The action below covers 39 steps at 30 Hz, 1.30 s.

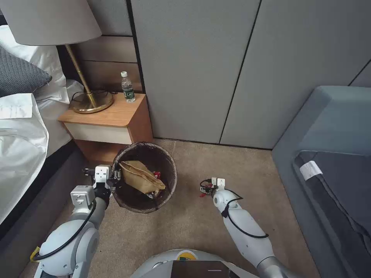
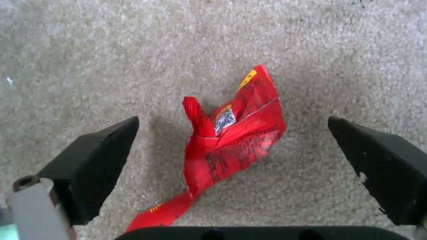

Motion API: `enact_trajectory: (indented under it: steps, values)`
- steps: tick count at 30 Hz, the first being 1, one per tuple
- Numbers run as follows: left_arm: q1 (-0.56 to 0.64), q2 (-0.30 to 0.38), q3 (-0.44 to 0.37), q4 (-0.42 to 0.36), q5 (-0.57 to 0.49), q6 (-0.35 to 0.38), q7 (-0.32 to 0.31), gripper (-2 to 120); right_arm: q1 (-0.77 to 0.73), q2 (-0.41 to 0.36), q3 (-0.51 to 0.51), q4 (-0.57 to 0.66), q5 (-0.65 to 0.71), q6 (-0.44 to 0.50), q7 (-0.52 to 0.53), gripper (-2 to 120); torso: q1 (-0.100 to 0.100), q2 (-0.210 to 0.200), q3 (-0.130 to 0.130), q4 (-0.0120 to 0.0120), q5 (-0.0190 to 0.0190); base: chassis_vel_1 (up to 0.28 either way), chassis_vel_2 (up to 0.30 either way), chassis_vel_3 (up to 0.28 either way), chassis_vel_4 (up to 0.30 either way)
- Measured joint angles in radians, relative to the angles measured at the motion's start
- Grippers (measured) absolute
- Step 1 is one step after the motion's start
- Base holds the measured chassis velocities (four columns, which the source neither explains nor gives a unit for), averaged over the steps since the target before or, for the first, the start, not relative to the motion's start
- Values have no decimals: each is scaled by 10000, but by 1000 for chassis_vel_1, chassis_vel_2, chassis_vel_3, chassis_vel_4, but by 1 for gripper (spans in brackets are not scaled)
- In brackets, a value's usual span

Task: Pick up the trash bin, then pick up the garbage from the floor and place it into the trash bin.

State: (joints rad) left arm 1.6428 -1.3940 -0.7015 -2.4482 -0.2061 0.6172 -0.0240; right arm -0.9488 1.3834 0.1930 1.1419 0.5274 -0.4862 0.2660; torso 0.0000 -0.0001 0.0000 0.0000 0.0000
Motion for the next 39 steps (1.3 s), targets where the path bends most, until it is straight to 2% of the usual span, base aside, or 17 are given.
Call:
enact_trajectory:
  steps: [4,6,7,8,9,12,13,17,20,22,23,27,29,39]
  values:
    - [-8,5,0,11,-2,0,2,3,-6,10,24,-33,-52,27,-48,93,0,0,0,0,0,0,0,0,0]
    - [-9,5,0,13,-2,0,4,3,-15,9,37,-35,-63,27,-80,82,0,0,0,0,0,0,0,0,0]
    - [-9,5,0,13,-2,0,4,3,-18,9,38,-37,-69,27,-82,81,0,0,0,0,0,0,0,0,0]
    - [-11,2,2,15,-2,-2,4,3,-26,9,53,-44,-100,29,-80,73,0,1,0,-2,-2,0,0,0,0]
    - [-11,2,2,15,-2,-2,4,3,-26,9,53,-44,-100,29,-80,73,0,1,0,-2,-2,0,0,0,0]
    - [-18,1,13,20,-2,-3,5,3,-53,10,88,-34,-102,12,-82,59,0,1,-1,-6,-5,0,0,0,0]
    - [-18,1,13,20,-2,-3,5,3,-53,10,88,-34,-102,12,-82,59,0,1,-1,-6,-5,0,0,0,0]
    - [-26,-2,33,26,1,-6,6,3,-66,35,101,-44,-86,-6,-123,41,0,1,-1,-2,-3,0,0,0,0]
    - [-27,-1,34,25,1,-6,6,3,-66,39,110,-52,-84,-10,-125,35,0,1,-1,-2,-2,0,0,0,0]
    - [-29,3,35,26,1,-6,6,3,-66,46,116,-62,-78,-16,-142,25,0,1,-1,-3,-4,0,0,0,0]
    - [-29,3,35,26,1,-6,6,3,-66,46,116,-62,-78,-16,-142,25,0,1,-1,-3,-4,0,0,0,0]
    - [-69,0,52,45,1,-10,-1,3,-80,70,124,-73,-63,-33,-198,4,0,1,0,6,6,0,0,0,0]
    - [-72,0,52,49,1,-10,-2,3,-82,70,123,-73,-61,-35,-204,0,0,1,0,5,3,0,0,0,0]
    - [-75,0,64,58,1,-10,-3,3,-111,65,127,-63,-138,11,-228,0,0,1,0,2,3,0,0,0,0]
